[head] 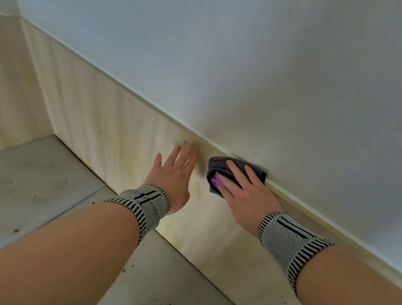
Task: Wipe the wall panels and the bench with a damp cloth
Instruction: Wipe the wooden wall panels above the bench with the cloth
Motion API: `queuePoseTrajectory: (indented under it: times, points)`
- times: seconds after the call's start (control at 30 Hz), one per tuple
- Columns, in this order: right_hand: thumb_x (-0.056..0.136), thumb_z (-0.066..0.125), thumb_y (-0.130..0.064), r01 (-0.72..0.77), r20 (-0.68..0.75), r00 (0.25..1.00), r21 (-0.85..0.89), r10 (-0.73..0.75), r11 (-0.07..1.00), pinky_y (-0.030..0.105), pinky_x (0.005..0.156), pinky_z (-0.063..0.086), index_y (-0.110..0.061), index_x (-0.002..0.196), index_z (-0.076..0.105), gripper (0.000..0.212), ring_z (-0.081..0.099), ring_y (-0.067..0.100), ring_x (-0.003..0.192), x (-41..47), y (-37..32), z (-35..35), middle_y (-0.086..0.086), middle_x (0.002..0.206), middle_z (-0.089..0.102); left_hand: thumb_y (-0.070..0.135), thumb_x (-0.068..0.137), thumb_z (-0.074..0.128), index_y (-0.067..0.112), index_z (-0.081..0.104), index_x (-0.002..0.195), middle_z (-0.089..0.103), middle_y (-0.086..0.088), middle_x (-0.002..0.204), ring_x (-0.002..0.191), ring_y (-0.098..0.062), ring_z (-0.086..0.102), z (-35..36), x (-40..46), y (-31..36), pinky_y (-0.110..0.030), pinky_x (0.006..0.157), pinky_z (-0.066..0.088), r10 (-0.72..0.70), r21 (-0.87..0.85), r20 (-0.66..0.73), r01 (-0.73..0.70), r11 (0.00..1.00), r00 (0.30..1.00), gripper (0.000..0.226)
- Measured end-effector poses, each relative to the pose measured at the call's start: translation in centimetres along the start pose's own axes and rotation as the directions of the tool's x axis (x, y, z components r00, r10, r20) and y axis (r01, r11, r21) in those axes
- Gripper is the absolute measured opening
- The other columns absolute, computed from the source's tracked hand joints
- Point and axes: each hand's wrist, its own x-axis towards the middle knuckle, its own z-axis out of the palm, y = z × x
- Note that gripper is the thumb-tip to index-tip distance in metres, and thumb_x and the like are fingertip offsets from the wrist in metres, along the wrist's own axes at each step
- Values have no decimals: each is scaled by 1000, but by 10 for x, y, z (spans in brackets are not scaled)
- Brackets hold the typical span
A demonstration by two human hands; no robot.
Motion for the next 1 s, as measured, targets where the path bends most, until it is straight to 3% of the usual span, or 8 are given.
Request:
queuePoseTrajectory:
  times: [0.13, 0.27, 0.5, 0.67, 0.77, 0.9, 1.0]
  points:
    - [103, 16, -24, -37, 31, 999, 11, 37, 999, 52, 117, -5, -16, 156, 10, 54, -15, 35, 147, 47, -21, -28, 0, 164, 3, 26, 96, 45, 19, -21, 154, -34, 1, 158, 149, -22, -24, -19, 20, -58, -51, 120, -4, 77, 17, -36, -76, 997, 996, 89]
    - [104, 20, -24, -114, 82, 991, 67, 108, 991, 50, 117, -10, -18, 156, 3, 55, -23, 34, 145, 90, -40, -49, -4, 163, -6, 27, 95, 47, 20, -19, 154, -32, 2, 159, 149, -22, -22, -32, 44, -102, -52, 121, -1, 133, 60, -23, -131, 990, 991, 89]
    - [104, 22, -26, -146, 27, 989, 127, 143, 981, 48, 117, -10, -20, 155, 19, 51, -16, 31, 148, 135, -48, -56, -6, 162, 10, 21, 92, 49, 20, -16, 156, -24, 5, 162, 151, -19, -15, -23, 58, -119, -49, 121, 3, 167, -52, -90, -172, 984, 982, 90]
    - [92, 22, -26, -187, -95, 975, 145, 202, 971, 49, 116, 21, -25, 135, 58, 55, 29, 32, 144, 150, -57, -50, -9, 139, 54, 14, 90, 49, 24, -9, 157, -13, 11, 164, 152, -17, -9, -35, 59, -123, -49, 122, 7, 149, -69, -71, -154, 986, 986, 89]
    - [89, 39, -27, -206, -149, 963, 128, 225, 970, 50, 112, 30, -23, 129, 63, 47, 37, 33, 140, 131, -50, -41, -8, 134, 59, 14, 92, 48, 25, -7, 157, -12, 12, 164, 152, -17, -8, -44, 58, -119, -49, 122, 7, 135, -42, -33, -136, 990, 990, 86]
    - [84, 58, -22, -221, -194, 953, 92, 235, 971, 52, 113, 24, -19, 131, 61, 48, 36, 36, 140, 84, -43, -17, -2, 137, 57, 13, 92, 47, 27, -6, 157, -13, 13, 164, 152, -16, -8, -50, 58, -117, -49, 122, 7, 116, -17, -1, -116, 993, 993, 85]
    - [77, 59, -16, -272, -258, 921, 108, 292, 956, 57, 109, 25, -13, 126, 65, 49, 43, 41, 134, 50, -40, -3, 3, 133, 59, 15, 93, 47, 27, -6, 158, -13, 12, 164, 152, -17, -8, -52, 57, -116, -50, 122, 8, 104, -1, 9, -104, 995, 995, 84]
